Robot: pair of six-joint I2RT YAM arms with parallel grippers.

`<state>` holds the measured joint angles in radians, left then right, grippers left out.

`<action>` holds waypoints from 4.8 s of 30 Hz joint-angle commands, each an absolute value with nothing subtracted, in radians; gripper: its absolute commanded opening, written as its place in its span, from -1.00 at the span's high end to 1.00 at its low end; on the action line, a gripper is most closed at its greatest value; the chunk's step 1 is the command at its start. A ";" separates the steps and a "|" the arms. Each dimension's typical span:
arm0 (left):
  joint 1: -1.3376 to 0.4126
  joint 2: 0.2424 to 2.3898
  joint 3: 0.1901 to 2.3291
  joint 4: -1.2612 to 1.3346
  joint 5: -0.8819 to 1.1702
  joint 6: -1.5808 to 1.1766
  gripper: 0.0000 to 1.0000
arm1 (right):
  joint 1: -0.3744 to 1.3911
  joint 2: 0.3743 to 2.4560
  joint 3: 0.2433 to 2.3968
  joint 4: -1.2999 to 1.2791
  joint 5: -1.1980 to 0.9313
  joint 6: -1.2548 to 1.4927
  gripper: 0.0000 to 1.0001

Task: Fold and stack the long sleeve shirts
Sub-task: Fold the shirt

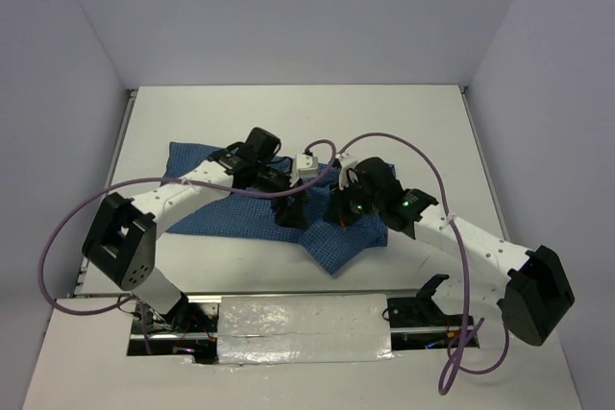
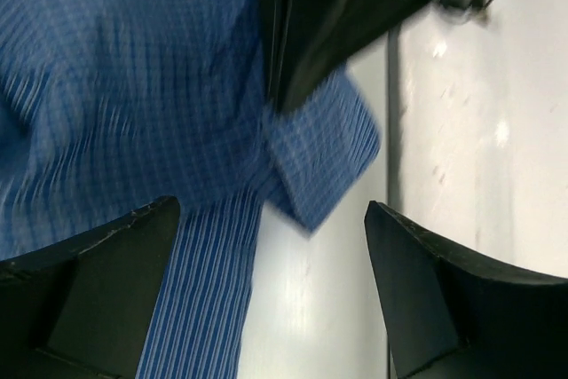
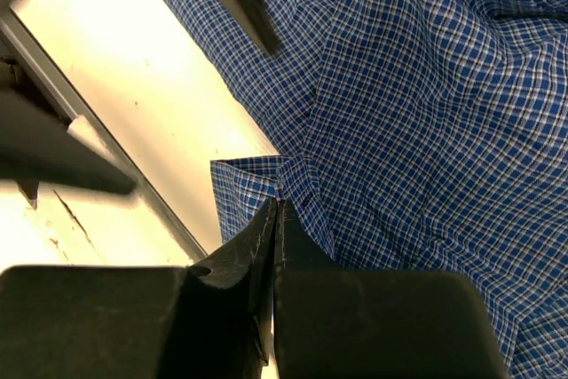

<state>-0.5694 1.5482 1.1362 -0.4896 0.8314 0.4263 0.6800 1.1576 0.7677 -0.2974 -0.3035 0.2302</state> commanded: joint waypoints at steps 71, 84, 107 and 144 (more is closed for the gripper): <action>-0.502 1.868 1.951 0.293 0.052 0.939 1.00 | 0.098 1.755 1.014 0.038 -0.406 0.647 1.00; -0.514 1.881 1.968 0.398 0.202 0.830 1.00 | 0.121 1.956 1.158 0.126 -0.347 0.905 1.00; -0.604 1.480 1.425 -0.092 0.575 0.733 1.00 | 0.023 1.407 1.000 -0.245 -0.492 0.768 -0.30; -0.681 1.348 1.297 -0.360 0.615 0.863 -0.89 | 0.238 1.347 0.676 0.002 -0.525 1.068 1.00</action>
